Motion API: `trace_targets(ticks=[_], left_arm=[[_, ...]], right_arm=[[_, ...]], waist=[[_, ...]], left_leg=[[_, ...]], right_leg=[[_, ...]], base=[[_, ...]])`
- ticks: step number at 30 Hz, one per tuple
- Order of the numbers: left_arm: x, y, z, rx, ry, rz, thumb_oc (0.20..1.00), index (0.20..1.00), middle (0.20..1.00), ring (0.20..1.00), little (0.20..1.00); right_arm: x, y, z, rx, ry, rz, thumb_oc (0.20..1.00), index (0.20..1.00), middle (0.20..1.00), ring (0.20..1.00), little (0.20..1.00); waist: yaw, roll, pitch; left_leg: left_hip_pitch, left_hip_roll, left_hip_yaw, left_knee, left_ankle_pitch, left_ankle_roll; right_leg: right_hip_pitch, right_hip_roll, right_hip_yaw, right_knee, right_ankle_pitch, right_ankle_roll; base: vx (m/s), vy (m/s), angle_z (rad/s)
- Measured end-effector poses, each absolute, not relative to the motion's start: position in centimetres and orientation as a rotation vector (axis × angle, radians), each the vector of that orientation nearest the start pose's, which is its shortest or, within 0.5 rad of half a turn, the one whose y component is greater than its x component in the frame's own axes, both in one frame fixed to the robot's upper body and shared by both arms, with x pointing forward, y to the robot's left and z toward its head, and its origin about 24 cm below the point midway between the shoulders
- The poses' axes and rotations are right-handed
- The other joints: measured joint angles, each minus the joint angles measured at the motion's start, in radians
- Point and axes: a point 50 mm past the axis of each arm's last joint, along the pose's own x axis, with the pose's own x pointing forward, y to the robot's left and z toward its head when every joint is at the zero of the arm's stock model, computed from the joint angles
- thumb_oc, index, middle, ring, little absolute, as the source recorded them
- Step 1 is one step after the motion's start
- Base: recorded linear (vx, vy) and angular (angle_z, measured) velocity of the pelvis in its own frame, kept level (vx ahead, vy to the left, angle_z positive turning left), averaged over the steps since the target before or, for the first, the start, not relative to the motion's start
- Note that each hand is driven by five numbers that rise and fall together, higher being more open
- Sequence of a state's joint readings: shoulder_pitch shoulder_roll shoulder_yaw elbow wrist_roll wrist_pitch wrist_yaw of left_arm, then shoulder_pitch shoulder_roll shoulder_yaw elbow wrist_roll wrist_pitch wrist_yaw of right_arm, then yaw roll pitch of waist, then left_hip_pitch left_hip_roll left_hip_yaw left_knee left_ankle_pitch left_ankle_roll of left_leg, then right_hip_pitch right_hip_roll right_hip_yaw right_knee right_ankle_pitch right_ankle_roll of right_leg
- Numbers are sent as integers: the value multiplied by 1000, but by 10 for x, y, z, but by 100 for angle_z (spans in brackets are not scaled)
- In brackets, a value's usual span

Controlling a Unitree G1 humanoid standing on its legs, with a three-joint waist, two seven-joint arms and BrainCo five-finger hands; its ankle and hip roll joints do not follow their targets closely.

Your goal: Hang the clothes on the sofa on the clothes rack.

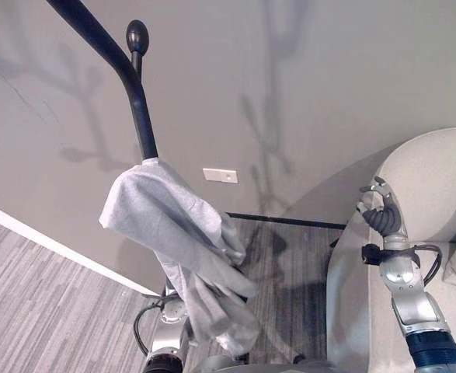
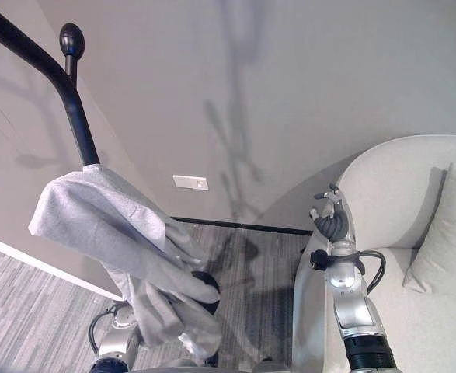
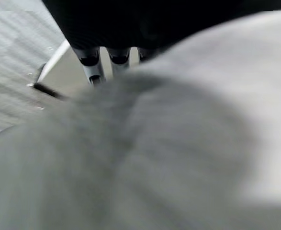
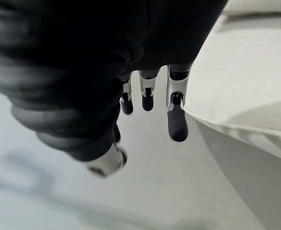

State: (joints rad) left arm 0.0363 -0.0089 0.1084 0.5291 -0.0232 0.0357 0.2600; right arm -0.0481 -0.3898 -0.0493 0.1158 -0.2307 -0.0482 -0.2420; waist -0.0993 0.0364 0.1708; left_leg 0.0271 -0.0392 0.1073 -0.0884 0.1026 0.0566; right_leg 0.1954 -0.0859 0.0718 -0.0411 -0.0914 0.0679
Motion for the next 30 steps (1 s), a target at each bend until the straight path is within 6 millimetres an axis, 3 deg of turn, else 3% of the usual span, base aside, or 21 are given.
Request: trace_targets(ticks=[2,4,5,8,9,13,15,16,19,22,23,24,25,28,30], left_arm=[[190,190,-90,-27,627,396,1000,1000,1000,1000,1000],[178,201,-96,-38,649,436,1000,1000,1000,1000,1000],[165,208,-105,-57,698,470,1000,1000,1000,1000,1000],[146,215,-117,-95,763,510,1000,1000,1000,1000,1000],[130,217,-124,-121,809,529,1000,1000,1000,1000,1000],[104,218,-136,-130,893,551,1000,1000,1000,1000,1000],[101,219,-137,-148,896,564,1000,1000,1000,1000,1000],[98,219,-139,-167,903,570,1000,1000,1000,1000,1000],[92,214,-145,-201,933,566,1000,1000,1000,1000,1000],[76,206,-160,-254,1043,562,1000,1000,1000,1000,1000],[61,203,-167,-272,1112,570,1000,1000,1000,1000,1000],[34,203,-176,-307,1254,627,1000,1000,1000,1000,1000],[15,202,-178,-350,1332,690,1000,1000,1000,1000,1000],[10,205,-178,-378,1348,725,1000,1000,1000,1000,1000],[11,206,-178,-360,1330,711,1000,1000,1000,1000,1000]], right_arm=[[251,-255,47,-620,7,-282,1000,1000,1000,1000,1000],[235,-268,19,-631,139,-301,1000,1000,1000,1000,1000],[217,-284,-7,-634,276,-340,1000,1000,1000,1000,1000],[189,-304,-30,-624,422,-413,1000,1000,1000,1000,1000],[161,-315,-43,-544,503,-525,1000,1000,1000,1000,1000],[120,-327,-60,-526,640,-586,1000,1000,1000,1000,1000],[105,-332,-71,-454,699,-659,1000,1000,1000,1000,1000],[86,-334,-86,-386,794,-731,1000,1000,1000,1000,1000],[65,-335,-97,-377,878,-762,1000,1000,1000,1000,1000],[36,-322,-129,-265,1113,-805,1000,1000,1000,1000,1000],[21,-305,-144,-96,1204,-879,1000,1000,1000,1000,1000],[2,-287,-156,195,1305,-1052,1000,1000,1000,1000,1000],[-10,-270,-162,347,1361,-1123,1000,1000,1000,1000,1000],[-30,-252,-165,515,1429,-1209,1000,1000,1000,1000,1000],[-36,-253,-164,524,1446,-1209,1000,1000,1000,1000,1000]], waist=[[0,-6,-27],[6,-16,-56],[8,-18,-76],[6,-4,-89],[6,5,-107],[-12,44,-137],[-15,46,-141],[-13,40,-153],[-15,39,-165],[-12,17,-201],[-13,6,-211],[-10,-4,-243],[-11,-10,-267],[-4,-9,-273],[-4,-9,-275]], left_leg=[[-11,2,-3,0,2,1],[-11,4,-7,-5,1,0],[-11,7,-8,-6,0,0],[-14,9,-8,-7,-1,-1],[-14,10,-8,-7,-9,-13],[-26,15,-5,-7,-9,-14],[-28,20,-5,-7,-8,-16],[-35,25,-5,-7,-6,-18],[-50,27,-6,-7,-5,-20],[-49,28,-6,-7,-3,-24],[-45,31,-2,-7,-4,-30],[-43,35,11,-7,-8,-36],[-42,36,11,-7,-12,-37],[-37,38,12,-7,-14,-38],[-29,37,12,-7,-16,-34]], right_leg=[[-9,3,-1,1,1,-1],[-8,5,-1,1,-1,-2],[-9,7,-1,2,-3,-6],[-14,9,-1,2,-3,-7],[-14,10,0,0,-6,-11],[-31,15,3,3,-6,-14],[-37,21,4,9,-5,-15],[-48,26,6,14,-13,-28],[-64,28,9,17,-18,-36],[-64,29,8,20,-13,-25],[-61,30,13,17,-12,-25],[-60,32,24,9,-11,-25],[-58,32,24,5,-11,-26],[-51,33,24,-2,-10,-27],[-45,34,24,-1,-11,-31]], base=[[-27,-56,3],[-43,-60,3],[-44,-62,1],[-9,-45,-1],[0,-43,-3],[-32,-48,-3],[-26,-38,-2],[-11,-42,-2],[-8,-45,-4],[32,-64,-2],[101,-74,-16],[117,-59,-17],[111,-31,-12],[74,-22,-1],[0,0,0]])
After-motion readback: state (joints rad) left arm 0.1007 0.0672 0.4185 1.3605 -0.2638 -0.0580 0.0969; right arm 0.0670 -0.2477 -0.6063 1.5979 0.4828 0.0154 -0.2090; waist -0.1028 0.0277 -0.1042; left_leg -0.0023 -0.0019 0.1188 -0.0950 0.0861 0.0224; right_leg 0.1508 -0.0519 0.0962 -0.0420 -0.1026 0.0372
